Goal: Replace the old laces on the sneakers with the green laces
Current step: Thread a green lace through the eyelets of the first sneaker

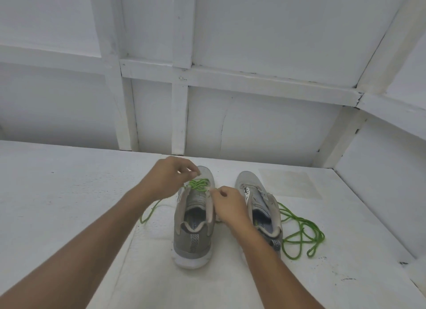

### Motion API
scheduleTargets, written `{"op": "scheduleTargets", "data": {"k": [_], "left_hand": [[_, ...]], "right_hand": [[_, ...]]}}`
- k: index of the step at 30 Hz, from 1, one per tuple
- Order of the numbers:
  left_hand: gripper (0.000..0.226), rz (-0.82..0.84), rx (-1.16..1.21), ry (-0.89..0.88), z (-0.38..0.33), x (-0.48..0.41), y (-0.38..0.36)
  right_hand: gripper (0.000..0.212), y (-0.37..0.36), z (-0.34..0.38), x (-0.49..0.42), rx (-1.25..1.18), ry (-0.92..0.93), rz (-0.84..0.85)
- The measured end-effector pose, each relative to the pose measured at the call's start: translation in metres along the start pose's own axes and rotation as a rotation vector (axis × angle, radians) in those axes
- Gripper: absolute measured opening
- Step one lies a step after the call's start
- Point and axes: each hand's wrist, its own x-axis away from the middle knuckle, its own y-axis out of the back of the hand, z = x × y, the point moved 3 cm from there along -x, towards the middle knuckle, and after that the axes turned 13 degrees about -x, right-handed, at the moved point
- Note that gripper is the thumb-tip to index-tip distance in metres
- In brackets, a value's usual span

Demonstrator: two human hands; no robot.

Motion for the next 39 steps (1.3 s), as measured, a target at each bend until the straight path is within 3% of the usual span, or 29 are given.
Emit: {"op": "scheduleTargets", "data": {"k": [3,11,39], "left_hand": [[0.014,0.001,-0.041,0.007,-0.003,-0.005,-0.017],[0.021,0.037,-0.189,-0.012,-0.004,-0.013,-0.033],[0.018,0.058,-0.320,-0.130,-0.008,-0.028,-0.047]], "right_hand": [[0.031,0.000,-0.006,-0.002,-0.172,-0.107,0.003],[0.025,-0.001,-0.013,-0.006,-0.352,-0.276,0.034],[0.029,-0.001,-0.015,-0.006,-0.319,-0.202,0.067]]}}
